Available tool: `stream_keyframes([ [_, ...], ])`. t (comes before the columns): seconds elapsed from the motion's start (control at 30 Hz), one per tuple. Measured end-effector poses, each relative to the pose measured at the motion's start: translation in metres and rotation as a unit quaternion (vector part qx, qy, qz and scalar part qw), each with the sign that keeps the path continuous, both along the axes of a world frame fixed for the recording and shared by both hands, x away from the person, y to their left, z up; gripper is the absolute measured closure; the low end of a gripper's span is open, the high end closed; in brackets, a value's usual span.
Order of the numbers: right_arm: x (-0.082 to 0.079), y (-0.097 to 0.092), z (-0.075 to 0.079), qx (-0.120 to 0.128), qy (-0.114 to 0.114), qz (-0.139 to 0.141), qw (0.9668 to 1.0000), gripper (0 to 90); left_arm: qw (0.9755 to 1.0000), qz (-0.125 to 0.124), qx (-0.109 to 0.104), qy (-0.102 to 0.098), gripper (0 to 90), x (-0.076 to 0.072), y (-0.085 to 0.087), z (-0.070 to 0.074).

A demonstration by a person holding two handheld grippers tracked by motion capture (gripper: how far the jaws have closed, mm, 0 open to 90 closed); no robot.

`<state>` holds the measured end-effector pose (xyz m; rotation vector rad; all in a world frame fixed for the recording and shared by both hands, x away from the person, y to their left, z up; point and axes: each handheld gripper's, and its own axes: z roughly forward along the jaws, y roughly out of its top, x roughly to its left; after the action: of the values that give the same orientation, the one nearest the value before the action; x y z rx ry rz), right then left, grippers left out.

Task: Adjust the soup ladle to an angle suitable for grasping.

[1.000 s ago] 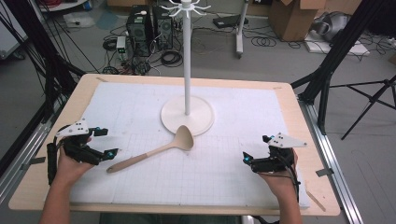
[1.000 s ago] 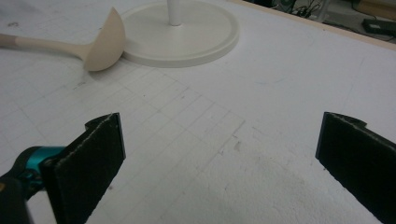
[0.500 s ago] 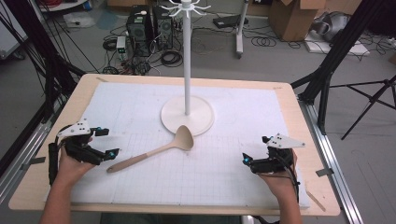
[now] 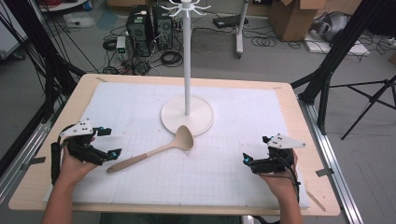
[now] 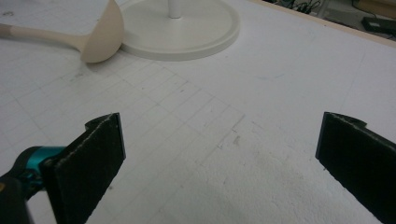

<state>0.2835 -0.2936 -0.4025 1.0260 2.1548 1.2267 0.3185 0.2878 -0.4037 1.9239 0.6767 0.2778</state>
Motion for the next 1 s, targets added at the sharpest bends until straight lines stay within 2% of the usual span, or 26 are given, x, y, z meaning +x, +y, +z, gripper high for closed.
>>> stream_keyframes([
  [0.07,0.000,0.000,0.000,-0.003,0.001,0.000,1.0000,0.1,1.0000,-0.007,-0.001,0.001,1.6,0.001,-0.004,0.001],
  [0.1,0.000,0.001,-0.002,-0.009,0.004,0.000,1.0000,0.1,0.9998,-0.018,0.005,0.007,1.7,0.002,-0.010,0.001],
  [0.17,0.001,0.001,-0.004,-0.014,0.008,-0.002,0.9999,0.1,0.9997,-0.021,0.009,0.010,1.7,0.003,-0.013,0.001],
  [0.43,0.001,0.000,-0.005,-0.012,0.008,-0.002,0.9999,0.1,0.9973,-0.052,0.042,0.030,1.6,0.014,-0.044,0.000],
  [0.5,0.002,-0.001,-0.005,-0.012,0.010,-0.005,0.9999,0.1,0.9959,-0.061,0.053,0.040,1.7,0.018,-0.054,-0.001],
  [0.53,0.002,0.000,-0.005,-0.012,0.011,-0.004,0.9999,0.1,0.9946,-0.066,0.068,0.044,1.7,0.022,-0.063,-0.002],
  [0.6,0.002,0.000,-0.006,-0.015,0.011,-0.003,0.9998,0.1,0.9939,-0.067,0.073,0.048,1.7,0.024,-0.067,-0.003],
  [0.77,0.002,0.003,-0.007,-0.021,0.014,-0.001,0.9997,0.1,0.9877,-0.068,0.124,0.067,1.7,0.029,-0.085,-0.009],
  [0.87,0.003,0.003,-0.008,-0.024,0.016,0.000,0.9996,0.1,0.9849,-0.070,0.141,0.071,1.8,0.031,-0.093,-0.012],
  [0.97,0.003,0.003,-0.008,-0.024,0.018,0.000,0.9996,0.1,0.9822,-0.073,0.155,0.076,3.9,0.032,-0.098,-0.013],
  [1.0,0.003,0.003,-0.009,-0.026,0.017,0.001,0.9995,0.1,0.9815,-0.078,0.156,0.080,13.0,0.032,-0.099,-0.013],
])
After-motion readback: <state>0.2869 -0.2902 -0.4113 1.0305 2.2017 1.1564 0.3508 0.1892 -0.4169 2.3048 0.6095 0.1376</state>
